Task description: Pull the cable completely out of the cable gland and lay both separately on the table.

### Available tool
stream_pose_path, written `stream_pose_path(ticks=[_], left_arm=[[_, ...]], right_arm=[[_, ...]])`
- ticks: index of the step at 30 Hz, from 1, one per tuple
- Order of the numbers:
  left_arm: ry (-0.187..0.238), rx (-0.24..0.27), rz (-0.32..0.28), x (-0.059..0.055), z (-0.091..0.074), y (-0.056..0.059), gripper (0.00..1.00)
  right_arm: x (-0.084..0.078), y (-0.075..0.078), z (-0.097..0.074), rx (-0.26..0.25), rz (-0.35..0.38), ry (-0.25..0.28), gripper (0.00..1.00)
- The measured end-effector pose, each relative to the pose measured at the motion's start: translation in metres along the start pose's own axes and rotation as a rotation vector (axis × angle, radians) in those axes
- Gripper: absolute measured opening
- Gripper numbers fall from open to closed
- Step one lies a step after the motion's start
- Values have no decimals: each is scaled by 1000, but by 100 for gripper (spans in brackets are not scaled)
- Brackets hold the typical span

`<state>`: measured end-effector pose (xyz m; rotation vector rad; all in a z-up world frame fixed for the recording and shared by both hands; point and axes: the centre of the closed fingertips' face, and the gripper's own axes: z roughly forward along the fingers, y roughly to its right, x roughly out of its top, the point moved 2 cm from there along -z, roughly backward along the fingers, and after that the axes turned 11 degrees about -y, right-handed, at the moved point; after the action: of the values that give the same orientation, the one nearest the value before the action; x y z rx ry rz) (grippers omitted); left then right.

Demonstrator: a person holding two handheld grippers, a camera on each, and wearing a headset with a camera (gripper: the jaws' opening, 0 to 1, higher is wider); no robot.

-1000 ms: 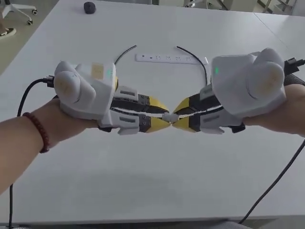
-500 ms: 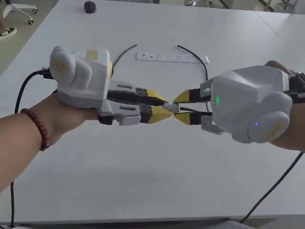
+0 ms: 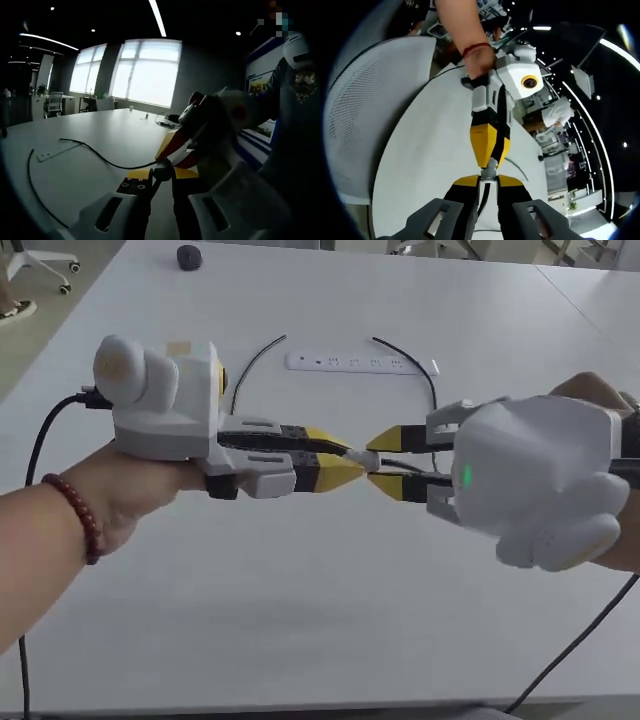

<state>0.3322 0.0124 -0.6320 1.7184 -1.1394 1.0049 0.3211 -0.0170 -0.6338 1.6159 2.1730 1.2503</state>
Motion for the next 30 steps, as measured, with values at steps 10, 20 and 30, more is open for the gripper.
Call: stream_pose_path(ticks=[10, 20, 30], left_arm=[[-18, 0, 39, -3, -3, 5, 16], [-31, -18, 112, -5, -4, 12, 16], [-68, -16, 158, -10, -2, 13, 16]], right_arm=[[3, -1, 2, 120, 206, 58, 14], [3, -7, 0, 208, 361, 81, 11], [3, -14, 0, 218, 321, 68, 8]])
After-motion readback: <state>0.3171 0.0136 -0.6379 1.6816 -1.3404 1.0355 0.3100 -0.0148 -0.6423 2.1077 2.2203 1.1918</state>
